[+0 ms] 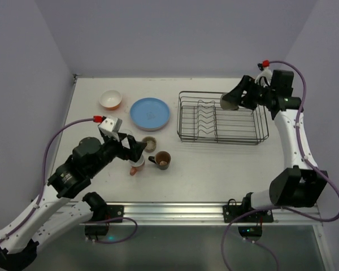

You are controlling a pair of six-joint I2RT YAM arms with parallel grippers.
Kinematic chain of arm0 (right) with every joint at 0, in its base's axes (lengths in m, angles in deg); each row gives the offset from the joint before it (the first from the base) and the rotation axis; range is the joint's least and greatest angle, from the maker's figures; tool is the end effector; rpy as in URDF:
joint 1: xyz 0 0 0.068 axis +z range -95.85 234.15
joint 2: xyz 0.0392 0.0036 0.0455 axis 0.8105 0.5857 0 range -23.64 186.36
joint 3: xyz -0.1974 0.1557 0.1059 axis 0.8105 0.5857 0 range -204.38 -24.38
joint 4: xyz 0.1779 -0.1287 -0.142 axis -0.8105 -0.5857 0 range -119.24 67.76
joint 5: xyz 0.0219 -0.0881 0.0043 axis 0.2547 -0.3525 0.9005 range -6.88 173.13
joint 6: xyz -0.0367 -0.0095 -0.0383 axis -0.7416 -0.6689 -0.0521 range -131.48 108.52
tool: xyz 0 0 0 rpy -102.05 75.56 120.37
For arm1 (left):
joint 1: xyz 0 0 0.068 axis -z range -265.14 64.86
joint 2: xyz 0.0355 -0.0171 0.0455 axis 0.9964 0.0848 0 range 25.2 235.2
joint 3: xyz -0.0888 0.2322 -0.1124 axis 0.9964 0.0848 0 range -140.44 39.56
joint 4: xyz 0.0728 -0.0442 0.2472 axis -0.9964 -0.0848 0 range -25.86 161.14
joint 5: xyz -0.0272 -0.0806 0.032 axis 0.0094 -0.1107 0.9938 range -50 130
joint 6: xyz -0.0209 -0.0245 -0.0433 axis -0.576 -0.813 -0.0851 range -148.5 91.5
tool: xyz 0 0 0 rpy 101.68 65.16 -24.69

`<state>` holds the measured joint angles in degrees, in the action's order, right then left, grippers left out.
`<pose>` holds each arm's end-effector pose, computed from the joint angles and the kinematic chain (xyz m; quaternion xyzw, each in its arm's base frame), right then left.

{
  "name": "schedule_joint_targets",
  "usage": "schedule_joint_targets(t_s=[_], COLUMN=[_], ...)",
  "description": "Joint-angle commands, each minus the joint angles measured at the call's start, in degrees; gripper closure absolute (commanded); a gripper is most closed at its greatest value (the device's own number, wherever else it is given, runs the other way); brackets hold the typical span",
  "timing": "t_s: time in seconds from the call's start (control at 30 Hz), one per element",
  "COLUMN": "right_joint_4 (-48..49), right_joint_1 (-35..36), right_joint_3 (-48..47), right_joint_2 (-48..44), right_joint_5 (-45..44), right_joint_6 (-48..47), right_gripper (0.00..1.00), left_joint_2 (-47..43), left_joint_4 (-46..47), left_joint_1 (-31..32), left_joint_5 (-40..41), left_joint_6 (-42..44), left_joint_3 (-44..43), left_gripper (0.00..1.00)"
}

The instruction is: Unload the mixed dishes from the dish rack

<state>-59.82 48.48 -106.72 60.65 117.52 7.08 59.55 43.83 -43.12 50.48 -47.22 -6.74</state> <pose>0.3209 -0.0116 0.3621 0.0581 0.8713 0.3115 0.3747 0.1042 -0.0852 0.3430 0.1056 0.7868 -0.2426 0.5576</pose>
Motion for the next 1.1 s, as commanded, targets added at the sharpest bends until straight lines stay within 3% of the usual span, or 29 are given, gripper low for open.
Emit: schedule_joint_targets(t_s=[0.0,0.07,0.13,0.3,0.4,0.47,0.6,0.7,0.87,1.07], right_joint_4=[10.14,16.71,24.96,40.11,46.36,53.29,63.42,59.13,49.72,49.80], right_joint_1=[0.92,1.27,1.54,4.34,6.97,7.52,8.22,9.09,11.56,11.82], right_joint_3=[3.49,7.79,11.23,20.02,22.48,24.07,27.85,27.68,26.10,25.13], right_joint_2=[-6.92,-9.66,-13.79,-19.51,-22.76,-24.87,-27.51,-29.97,-32.78,-33.05], right_joint_5=[13.49,18.22,21.58,28.88,31.43,32.84,35.74,36.36,34.69,35.04], right_joint_6=[7.53,12.35,18.65,30.99,36.35,42.23,51.65,50.08,43.49,43.75], right_gripper=[1.00,1.00,1.00,1.00,1.00,1.00,1.00,1.00,1.00,1.00], left_joint_2=[-0.60,-0.16,1.59,9.67,18.71,23.73,25.59,24.72,28.31,31.04], left_joint_4=[13.54,20.77,34.03,62.66,69.83,69.42,68.01,67.83,67.13,66.60], left_joint_1=[-0.10,-0.10,-0.01,0.78,4.20,8.75,11.94,12.56,13.52,15.20], left_joint_5=[-11.68,-20.30,-26.35,-35.34,-40.09,-41.94,-40.72,-39.31,-45.10,-44.14], left_joint_6=[-4.65,-7.71,-10.01,-15.82,-13.99,-6.56,4.64,10.36,13.18,15.47], left_joint_3=[-0.73,1.73,4.80,9.39,5.80,0.90,-0.46,0.42,-3.96,-7.48], left_gripper=[0.00,0.00,0.00,0.00,0.00,0.00,0.00,0.00,0.01,0.06])
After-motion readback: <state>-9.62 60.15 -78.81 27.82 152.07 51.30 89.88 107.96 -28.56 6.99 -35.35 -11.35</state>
